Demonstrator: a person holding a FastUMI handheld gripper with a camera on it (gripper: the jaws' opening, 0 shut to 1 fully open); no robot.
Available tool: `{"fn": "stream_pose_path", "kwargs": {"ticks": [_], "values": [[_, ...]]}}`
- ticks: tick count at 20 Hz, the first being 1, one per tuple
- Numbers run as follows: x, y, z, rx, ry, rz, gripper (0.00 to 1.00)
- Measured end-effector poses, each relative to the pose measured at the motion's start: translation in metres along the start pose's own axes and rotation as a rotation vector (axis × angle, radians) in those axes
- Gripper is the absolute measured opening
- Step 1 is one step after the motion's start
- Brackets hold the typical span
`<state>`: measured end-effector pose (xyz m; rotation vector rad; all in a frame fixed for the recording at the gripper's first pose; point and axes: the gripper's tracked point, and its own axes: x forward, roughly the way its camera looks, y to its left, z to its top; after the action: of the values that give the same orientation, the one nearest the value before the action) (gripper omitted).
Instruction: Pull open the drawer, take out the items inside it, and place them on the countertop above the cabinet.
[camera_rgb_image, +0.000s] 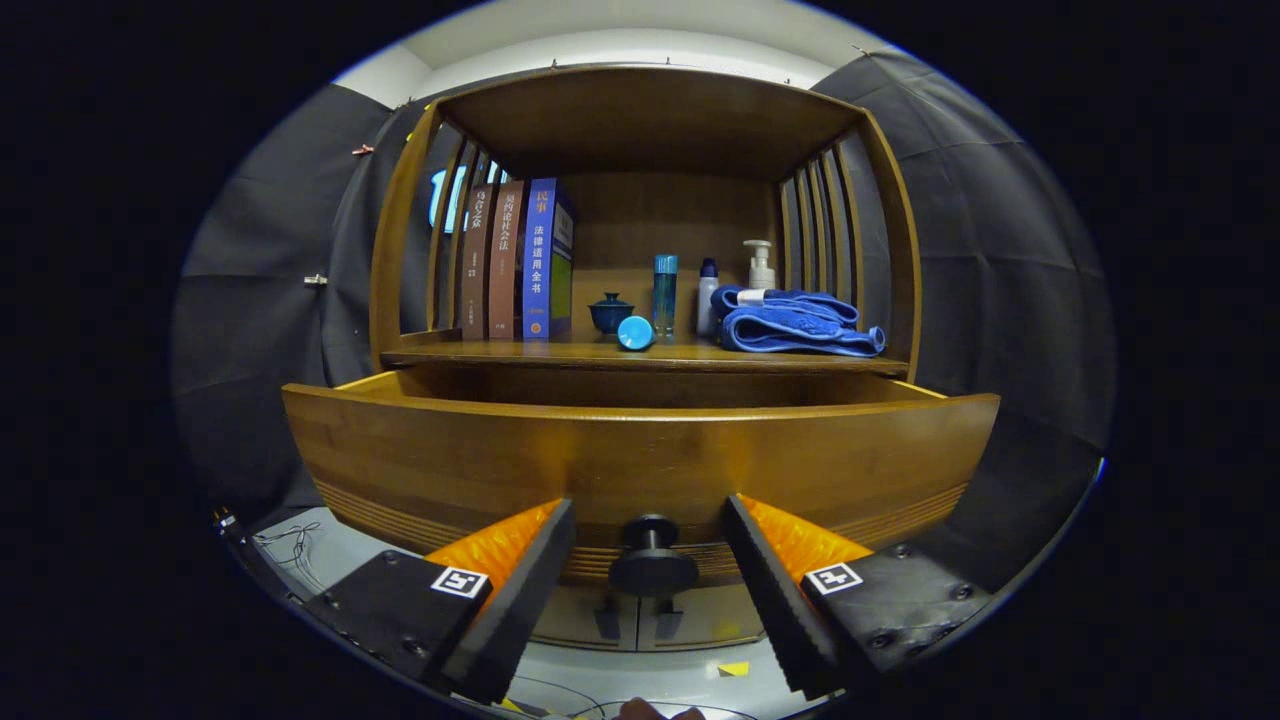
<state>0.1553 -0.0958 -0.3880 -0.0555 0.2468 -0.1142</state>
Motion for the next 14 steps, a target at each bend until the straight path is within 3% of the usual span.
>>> {"fn": "stream_pose_path", "kwargs": {"ticks": [14], "values": [[0.087, 0.001, 0.009, 0.006, -0.001, 0.003, 1.0]]}}
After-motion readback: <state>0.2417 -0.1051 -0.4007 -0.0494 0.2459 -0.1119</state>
